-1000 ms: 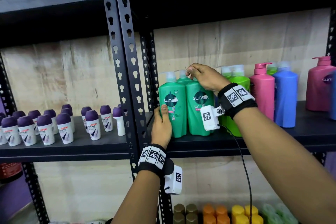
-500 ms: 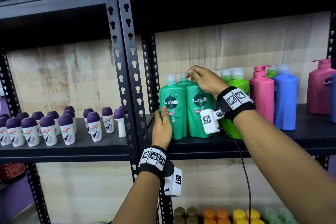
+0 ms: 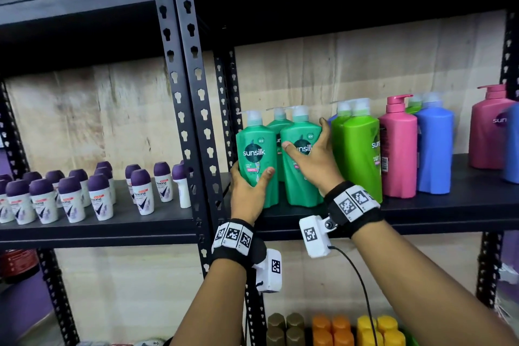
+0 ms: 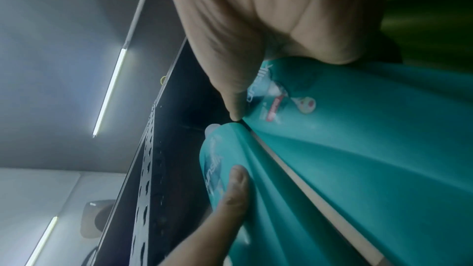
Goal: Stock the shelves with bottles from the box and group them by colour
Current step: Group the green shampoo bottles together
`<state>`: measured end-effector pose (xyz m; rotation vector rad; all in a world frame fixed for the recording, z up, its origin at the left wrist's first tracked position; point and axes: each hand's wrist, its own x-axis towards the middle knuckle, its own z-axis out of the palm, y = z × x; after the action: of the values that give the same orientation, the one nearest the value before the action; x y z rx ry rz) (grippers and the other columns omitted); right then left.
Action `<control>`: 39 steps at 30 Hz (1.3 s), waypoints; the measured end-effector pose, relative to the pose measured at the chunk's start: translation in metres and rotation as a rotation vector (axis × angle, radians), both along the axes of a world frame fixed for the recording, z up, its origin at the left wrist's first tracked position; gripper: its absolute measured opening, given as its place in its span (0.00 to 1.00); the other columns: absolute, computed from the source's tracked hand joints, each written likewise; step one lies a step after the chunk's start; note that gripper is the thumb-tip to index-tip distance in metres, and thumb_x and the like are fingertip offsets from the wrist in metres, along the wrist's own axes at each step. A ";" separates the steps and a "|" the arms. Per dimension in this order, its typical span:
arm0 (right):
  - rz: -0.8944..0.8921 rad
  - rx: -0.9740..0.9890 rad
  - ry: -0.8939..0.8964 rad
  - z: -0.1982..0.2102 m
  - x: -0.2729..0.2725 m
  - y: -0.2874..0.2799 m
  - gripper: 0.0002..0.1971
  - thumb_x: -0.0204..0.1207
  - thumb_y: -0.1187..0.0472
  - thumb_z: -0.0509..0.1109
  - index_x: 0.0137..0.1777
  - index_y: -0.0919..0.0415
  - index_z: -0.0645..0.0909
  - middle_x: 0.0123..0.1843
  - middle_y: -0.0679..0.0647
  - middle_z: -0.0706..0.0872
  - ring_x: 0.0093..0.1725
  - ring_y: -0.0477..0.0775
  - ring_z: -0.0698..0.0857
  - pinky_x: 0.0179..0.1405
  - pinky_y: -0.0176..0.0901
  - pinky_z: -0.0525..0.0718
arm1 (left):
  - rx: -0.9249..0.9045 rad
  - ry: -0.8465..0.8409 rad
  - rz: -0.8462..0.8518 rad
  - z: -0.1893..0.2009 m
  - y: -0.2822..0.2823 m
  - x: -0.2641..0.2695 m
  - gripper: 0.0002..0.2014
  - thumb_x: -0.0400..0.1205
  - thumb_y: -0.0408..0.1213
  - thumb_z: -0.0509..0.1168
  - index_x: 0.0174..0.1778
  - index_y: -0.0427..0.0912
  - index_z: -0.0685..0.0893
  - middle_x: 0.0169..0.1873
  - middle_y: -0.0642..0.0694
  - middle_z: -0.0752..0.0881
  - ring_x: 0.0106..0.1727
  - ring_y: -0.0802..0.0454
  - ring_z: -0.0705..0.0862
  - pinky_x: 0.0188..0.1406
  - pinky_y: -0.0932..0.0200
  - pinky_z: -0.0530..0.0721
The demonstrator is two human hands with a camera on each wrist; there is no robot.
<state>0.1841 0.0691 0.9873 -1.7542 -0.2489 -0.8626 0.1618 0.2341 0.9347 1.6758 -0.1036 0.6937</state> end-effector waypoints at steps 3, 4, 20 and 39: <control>0.084 0.099 0.063 0.002 0.009 0.004 0.62 0.67 0.41 0.83 0.89 0.48 0.40 0.86 0.57 0.61 0.81 0.57 0.71 0.72 0.59 0.82 | -0.017 -0.008 0.079 -0.001 0.000 0.002 0.41 0.77 0.57 0.75 0.82 0.51 0.62 0.62 0.49 0.85 0.66 0.45 0.82 0.69 0.42 0.83; 0.104 0.107 0.092 0.004 0.012 0.006 0.63 0.67 0.41 0.83 0.89 0.48 0.39 0.86 0.56 0.60 0.79 0.57 0.73 0.64 0.56 0.88 | -0.025 -0.018 0.104 -0.001 0.000 0.002 0.40 0.78 0.55 0.75 0.82 0.52 0.62 0.61 0.50 0.85 0.66 0.45 0.82 0.68 0.43 0.82; 0.176 0.051 0.349 0.026 0.059 0.026 0.47 0.74 0.44 0.79 0.82 0.48 0.49 0.72 0.60 0.78 0.64 0.60 0.84 0.47 0.46 0.90 | -0.070 -0.039 0.090 0.000 0.003 0.002 0.39 0.81 0.49 0.73 0.83 0.49 0.58 0.70 0.43 0.81 0.68 0.42 0.82 0.70 0.40 0.81; 0.168 0.077 0.395 0.025 0.074 0.029 0.48 0.68 0.39 0.82 0.78 0.50 0.54 0.71 0.60 0.78 0.69 0.63 0.82 0.70 0.61 0.83 | -0.043 0.015 0.112 0.000 0.003 0.002 0.40 0.80 0.53 0.73 0.83 0.53 0.57 0.71 0.43 0.79 0.69 0.39 0.81 0.69 0.38 0.81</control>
<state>0.2578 0.0979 1.0119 -1.7618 -0.0974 -0.3881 0.1643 0.2374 0.9342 1.6546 0.0157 0.7616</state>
